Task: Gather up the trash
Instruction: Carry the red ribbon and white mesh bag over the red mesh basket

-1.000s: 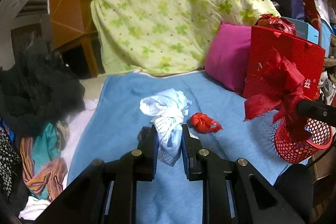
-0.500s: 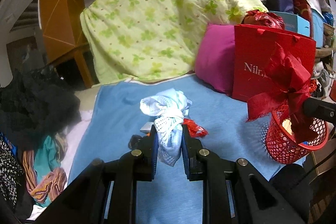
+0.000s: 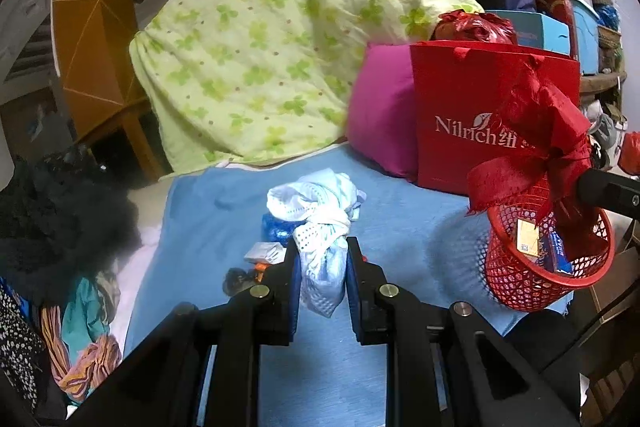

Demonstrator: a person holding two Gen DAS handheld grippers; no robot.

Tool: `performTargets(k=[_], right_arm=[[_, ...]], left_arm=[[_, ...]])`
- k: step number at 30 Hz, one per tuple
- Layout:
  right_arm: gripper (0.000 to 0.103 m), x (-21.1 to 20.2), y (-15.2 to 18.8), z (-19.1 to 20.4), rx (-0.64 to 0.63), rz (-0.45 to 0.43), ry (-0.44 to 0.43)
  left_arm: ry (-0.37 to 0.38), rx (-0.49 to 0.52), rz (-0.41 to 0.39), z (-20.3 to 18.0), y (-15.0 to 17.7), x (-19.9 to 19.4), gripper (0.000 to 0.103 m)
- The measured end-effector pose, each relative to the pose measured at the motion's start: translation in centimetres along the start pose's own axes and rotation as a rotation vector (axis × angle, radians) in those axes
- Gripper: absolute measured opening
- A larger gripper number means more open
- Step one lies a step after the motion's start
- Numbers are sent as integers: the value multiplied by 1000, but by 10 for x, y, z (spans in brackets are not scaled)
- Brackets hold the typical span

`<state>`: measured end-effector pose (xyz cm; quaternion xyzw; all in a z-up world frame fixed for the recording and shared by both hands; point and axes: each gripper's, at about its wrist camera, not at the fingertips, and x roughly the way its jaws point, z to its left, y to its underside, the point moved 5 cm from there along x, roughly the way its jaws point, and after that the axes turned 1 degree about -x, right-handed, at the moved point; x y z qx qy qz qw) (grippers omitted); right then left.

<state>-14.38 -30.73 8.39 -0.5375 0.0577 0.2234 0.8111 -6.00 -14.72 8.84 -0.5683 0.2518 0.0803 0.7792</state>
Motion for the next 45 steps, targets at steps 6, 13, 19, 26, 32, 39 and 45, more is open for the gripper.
performTargets(k=[6, 13, 19, 26, 32, 39, 45], right_arm=[[28, -10, -3, -14, 25, -15, 16], [28, -22, -4, -33, 59, -35, 38], [28, -29, -4, -43, 83, -46, 48], [28, -38, -3, -55, 109, -62, 59], [28, -46, 1, -74, 155, -73, 73], [28, -56, 7, -98, 210, -86, 92], [29, -62, 14, -118, 255, -92, 119]], left_arm=[[15, 23, 4, -17, -4, 3, 22], [31, 48, 6, -35, -9, 5, 22], [44, 74, 7, -48, -12, 5, 22], [58, 107, 0, -67, -18, 5, 22], [72, 140, -6, -86, -22, 5, 22], [99, 178, -7, -111, -25, 8, 22], [142, 209, 7, -139, -26, 16, 22]])
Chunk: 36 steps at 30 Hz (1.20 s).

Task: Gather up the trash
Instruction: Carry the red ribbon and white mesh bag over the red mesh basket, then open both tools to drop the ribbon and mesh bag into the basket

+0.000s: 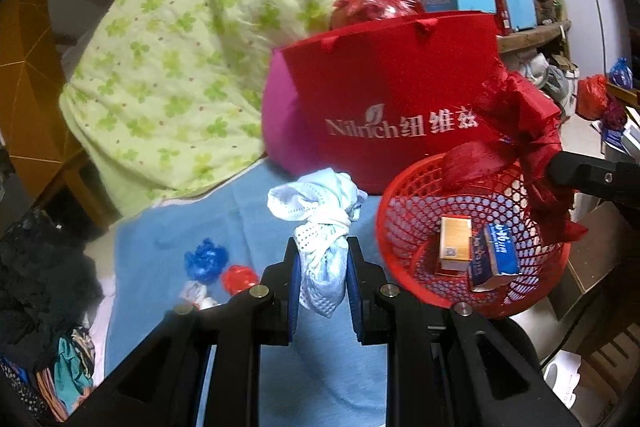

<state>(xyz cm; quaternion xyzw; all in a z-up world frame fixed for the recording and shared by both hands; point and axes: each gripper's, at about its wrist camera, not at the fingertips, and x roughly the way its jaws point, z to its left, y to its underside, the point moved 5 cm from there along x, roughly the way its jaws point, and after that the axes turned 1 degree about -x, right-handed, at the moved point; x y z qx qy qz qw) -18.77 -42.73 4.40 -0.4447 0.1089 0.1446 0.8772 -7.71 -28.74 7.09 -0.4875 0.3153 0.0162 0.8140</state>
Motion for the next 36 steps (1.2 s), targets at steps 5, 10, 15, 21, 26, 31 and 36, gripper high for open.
performTargets(k=[5, 10, 15, 21, 26, 31, 36], right_arm=[[29, 1, 2, -25, 55, -5, 31], [30, 3, 2, -49, 113, -14, 39], [30, 8, -2, -69, 178, -26, 36], [31, 14, -3, -85, 240, -30, 39], [42, 15, -2, -93, 279, -25, 25], [71, 9, -3, -82, 243, -58, 23], [71, 4, -8, -56, 147, -82, 27]], left_arm=[[32, 28, 6, -19, -5, 8, 22], [60, 54, 15, -37, -10, 19, 23], [88, 87, 32, -56, -12, 31, 24], [142, 92, 56, -71, -11, 45, 35], [157, 73, 43, -69, -9, 46, 57], [151, 43, 32, -51, -6, 42, 58], [104, -16, 36, -15, 6, 34, 62]])
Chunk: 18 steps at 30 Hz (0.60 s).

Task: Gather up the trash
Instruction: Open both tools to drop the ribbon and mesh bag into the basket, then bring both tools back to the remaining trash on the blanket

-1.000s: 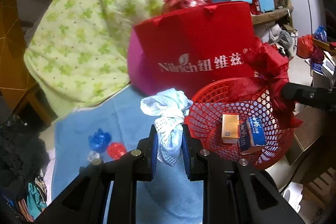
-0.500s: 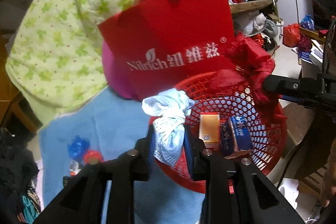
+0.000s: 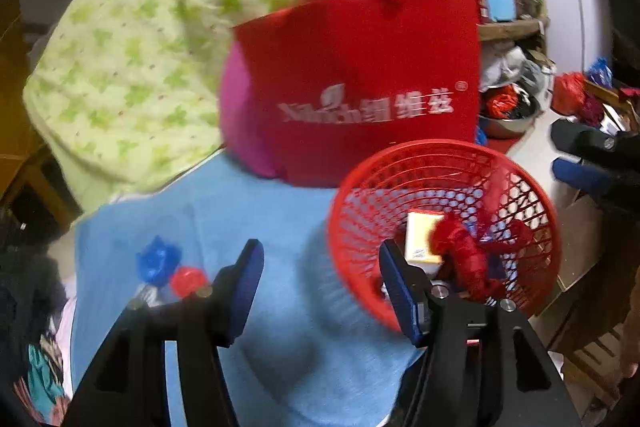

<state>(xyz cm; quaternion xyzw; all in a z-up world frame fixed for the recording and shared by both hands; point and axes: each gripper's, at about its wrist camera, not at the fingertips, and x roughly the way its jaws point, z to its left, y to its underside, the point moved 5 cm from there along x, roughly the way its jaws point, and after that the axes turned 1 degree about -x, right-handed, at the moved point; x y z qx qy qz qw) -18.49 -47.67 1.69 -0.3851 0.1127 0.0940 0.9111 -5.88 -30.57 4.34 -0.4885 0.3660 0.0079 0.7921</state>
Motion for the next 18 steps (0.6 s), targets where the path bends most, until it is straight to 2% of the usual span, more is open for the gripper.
performTargets(k=[3, 7, 11, 18], right_arm=[[71, -1, 2, 20, -54, 2, -17], [71, 3, 8, 48, -109, 17, -52], [71, 10, 18, 85, -187, 41, -92], [71, 33, 40, 140, -282, 100, -168]], left_arm=[[-64, -7, -3, 24, 15, -8, 67], [-157, -50, 24, 67, 43, -17, 68], [-238, -138, 60, 120, 79, -25, 68], [-384, -353, 159, 218, 157, -35, 68]])
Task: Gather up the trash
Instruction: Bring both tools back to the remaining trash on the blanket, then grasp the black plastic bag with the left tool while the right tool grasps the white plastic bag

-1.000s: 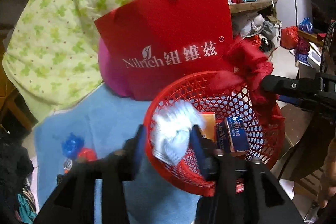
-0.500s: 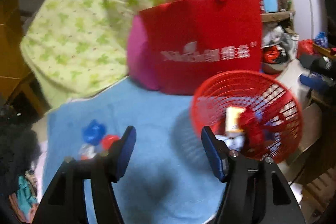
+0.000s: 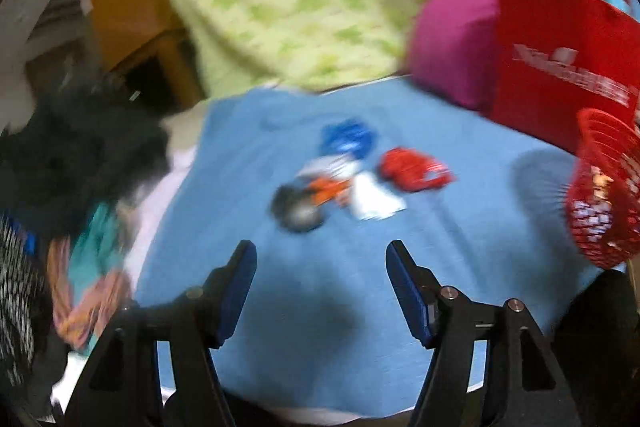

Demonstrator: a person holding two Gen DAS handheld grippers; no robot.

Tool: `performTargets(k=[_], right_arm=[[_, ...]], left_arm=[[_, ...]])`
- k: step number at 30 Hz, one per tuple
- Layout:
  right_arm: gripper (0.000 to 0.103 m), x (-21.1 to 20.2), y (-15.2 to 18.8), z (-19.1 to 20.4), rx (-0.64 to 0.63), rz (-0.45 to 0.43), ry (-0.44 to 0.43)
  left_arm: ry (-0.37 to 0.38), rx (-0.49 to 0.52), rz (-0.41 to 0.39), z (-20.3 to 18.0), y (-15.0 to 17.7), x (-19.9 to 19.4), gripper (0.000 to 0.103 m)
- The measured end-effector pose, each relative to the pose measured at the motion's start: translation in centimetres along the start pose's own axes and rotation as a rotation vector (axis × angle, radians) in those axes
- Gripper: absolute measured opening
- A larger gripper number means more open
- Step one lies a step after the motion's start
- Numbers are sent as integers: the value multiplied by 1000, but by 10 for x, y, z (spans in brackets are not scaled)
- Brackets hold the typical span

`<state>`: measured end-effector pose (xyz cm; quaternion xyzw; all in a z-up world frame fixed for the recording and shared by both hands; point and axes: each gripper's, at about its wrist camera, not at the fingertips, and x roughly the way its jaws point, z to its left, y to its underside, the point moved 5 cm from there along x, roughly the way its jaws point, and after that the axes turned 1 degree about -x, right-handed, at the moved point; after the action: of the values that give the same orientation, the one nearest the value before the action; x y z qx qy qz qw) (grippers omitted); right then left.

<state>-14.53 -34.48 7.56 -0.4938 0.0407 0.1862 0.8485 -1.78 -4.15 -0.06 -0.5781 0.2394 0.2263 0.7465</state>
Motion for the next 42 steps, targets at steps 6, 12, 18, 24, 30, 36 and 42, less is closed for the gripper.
performTargets(k=[6, 12, 18, 24, 30, 36, 42], right_arm=[[71, 45, 21, 41, -53, 105, -54], [71, 84, 52, 72, -121, 202, -95], [70, 137, 80, 79, -155, 312, -93], [66, 207, 98, 70, -133, 408, -83], [57, 284, 117, 64, -165, 498, -57], [56, 354, 127, 53, -153, 546, -45], [56, 398, 141, 47, -175, 589, -46]], left_arm=[[-62, -109, 14, 53, 20, 10, 68], [-55, -149, 48, 69, 39, 24, 68], [-26, -174, 100, 76, 50, 46, 68], [19, -193, 111, 86, 37, 67, 68], [100, -219, 127, 92, 14, 104, 68], [209, -298, 176, 88, -10, 153, 68], [289, -313, 209, 67, -33, 193, 68]])
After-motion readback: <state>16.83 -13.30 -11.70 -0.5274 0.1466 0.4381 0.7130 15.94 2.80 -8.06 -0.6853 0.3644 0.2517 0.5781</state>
